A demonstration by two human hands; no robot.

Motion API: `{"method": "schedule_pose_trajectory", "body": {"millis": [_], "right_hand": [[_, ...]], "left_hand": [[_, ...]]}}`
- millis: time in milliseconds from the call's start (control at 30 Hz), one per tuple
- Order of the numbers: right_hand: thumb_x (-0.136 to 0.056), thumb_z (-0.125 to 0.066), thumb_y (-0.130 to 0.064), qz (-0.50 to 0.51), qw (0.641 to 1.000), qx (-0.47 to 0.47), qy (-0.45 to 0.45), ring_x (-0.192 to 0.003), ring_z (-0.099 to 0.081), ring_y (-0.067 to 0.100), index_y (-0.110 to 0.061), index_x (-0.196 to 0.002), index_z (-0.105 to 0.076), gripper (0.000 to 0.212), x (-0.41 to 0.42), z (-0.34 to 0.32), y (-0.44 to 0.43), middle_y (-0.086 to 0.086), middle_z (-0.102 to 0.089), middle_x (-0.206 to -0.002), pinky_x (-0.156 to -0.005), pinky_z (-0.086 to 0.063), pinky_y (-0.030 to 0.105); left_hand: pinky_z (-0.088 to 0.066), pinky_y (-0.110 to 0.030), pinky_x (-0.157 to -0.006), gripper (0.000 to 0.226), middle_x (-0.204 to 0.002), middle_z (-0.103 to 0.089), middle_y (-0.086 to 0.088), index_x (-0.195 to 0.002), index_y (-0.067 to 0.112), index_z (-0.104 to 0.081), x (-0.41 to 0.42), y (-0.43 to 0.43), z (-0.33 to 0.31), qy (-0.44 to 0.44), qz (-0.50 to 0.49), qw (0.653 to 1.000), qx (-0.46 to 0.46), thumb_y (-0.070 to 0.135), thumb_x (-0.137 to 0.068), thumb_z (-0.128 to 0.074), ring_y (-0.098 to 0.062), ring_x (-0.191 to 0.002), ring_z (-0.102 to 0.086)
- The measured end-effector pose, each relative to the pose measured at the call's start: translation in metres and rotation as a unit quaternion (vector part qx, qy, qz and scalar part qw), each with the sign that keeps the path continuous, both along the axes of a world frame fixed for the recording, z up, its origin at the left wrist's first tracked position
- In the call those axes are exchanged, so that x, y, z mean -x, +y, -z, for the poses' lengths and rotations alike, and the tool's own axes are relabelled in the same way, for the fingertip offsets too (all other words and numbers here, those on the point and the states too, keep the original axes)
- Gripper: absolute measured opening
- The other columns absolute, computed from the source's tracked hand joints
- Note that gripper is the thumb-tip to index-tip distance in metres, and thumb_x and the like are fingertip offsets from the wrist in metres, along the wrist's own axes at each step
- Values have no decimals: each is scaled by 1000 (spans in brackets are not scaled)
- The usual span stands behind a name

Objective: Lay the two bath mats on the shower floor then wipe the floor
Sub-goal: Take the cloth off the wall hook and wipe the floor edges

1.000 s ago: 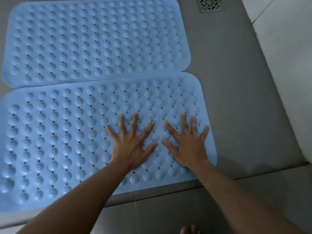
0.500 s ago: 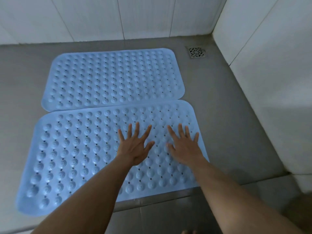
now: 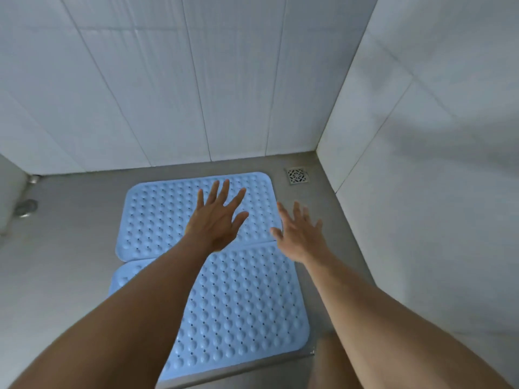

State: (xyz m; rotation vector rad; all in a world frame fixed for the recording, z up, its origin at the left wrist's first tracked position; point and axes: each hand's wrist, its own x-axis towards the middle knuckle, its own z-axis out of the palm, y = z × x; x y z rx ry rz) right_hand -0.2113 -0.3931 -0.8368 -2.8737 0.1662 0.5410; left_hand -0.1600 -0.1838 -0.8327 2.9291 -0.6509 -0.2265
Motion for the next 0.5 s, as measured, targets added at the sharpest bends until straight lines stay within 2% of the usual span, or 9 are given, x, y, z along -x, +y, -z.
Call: {"method": "schedule_pose_trajectory", "body": {"millis": [300,500], "right_hand": [[-103,-26,-56,-3,999,20,-30,-154,7,31,-34,-158,8,69,-24,-297,-56,10,10,-167,-118,-3,65],[-103,-26,-55,4,995,36,-91,-154,6,31,-34,-158,8,68,-55,-470,-91,8,9,-168,-119,-3,64]], "left_hand": [[1,-55,-123,63,-167,7,-10,-158,35,6,-37,-54,-301,-34,2,998,45,56,-103,-17,-27,-153,11],[0,-54,-123,65,-167,5,-9,-157,38,7,-75,-91,-477,-85,4,994,65,60,-98,-7,-27,-153,10]]}}
